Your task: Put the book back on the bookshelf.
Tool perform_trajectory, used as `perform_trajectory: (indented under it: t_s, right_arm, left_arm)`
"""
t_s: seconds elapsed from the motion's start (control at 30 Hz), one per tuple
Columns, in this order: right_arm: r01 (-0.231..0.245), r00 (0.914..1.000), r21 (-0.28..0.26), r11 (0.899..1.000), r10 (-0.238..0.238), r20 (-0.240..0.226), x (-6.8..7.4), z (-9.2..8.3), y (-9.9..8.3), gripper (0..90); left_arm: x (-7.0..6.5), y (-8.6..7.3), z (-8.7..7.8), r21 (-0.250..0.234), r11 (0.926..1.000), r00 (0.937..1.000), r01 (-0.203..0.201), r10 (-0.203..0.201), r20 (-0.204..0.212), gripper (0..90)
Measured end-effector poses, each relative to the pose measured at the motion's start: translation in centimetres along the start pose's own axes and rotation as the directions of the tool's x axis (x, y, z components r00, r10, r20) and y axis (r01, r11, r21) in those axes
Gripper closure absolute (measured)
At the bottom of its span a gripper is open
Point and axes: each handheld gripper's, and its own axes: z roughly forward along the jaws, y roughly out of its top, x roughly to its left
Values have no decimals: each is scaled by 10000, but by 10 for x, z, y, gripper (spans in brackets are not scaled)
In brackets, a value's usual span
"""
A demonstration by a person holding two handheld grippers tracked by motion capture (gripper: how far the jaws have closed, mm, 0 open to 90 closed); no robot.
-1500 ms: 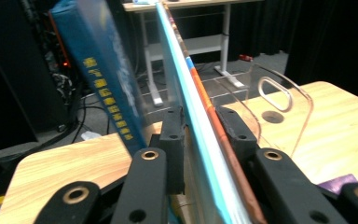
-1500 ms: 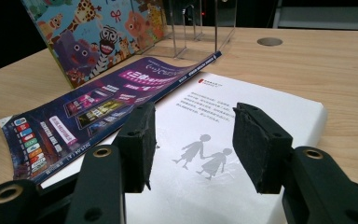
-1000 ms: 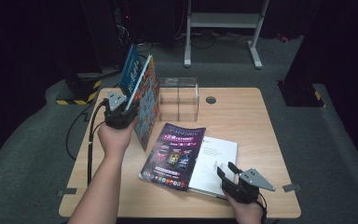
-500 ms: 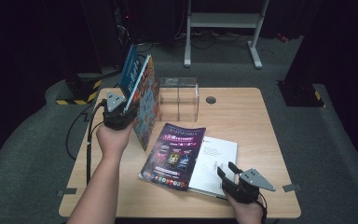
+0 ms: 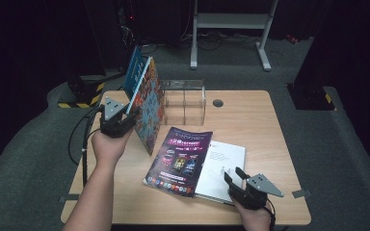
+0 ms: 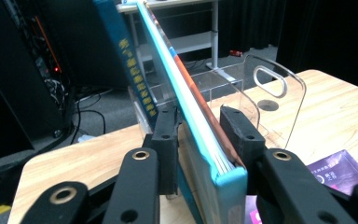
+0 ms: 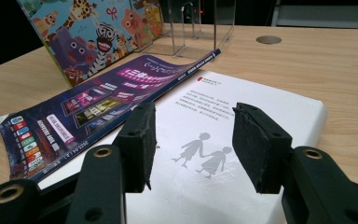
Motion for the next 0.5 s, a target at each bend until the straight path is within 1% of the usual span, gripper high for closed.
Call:
perform_trajectory:
  t_s: [0.07, 0.17, 0.33, 0.43, 0.5]
  right_arm:
    - [42, 10000, 9, 10000, -42, -22, 0, 0, 0, 495]
    - [-2, 10000, 11, 10000, 2, -11, 1, 0, 0, 496]
    - [16, 10000, 12, 10000, -16, -4, 0, 0, 0, 495]
    - [21, 10000, 11, 10000, -21, 1, 0, 0, 0, 496]
    - [-24, 10000, 21, 10000, 24, 1, 0, 0, 0, 495]
  left_arm:
    - [1, 0, 0, 22, 9999, 9999, 109, -109, 31, 689]
    - [-1, 0, 0, -25, 9999, 9999, 103, -103, -6, 691]
    - [-8, -2, 4, -262, 9994, 9997, 208, -211, -124, 694]
    - [-12, -7, 8, -397, 9985, 9990, 371, -381, -250, 699]
    - [-15, -10, 11, -370, 9984, 9985, 421, -433, -325, 701]
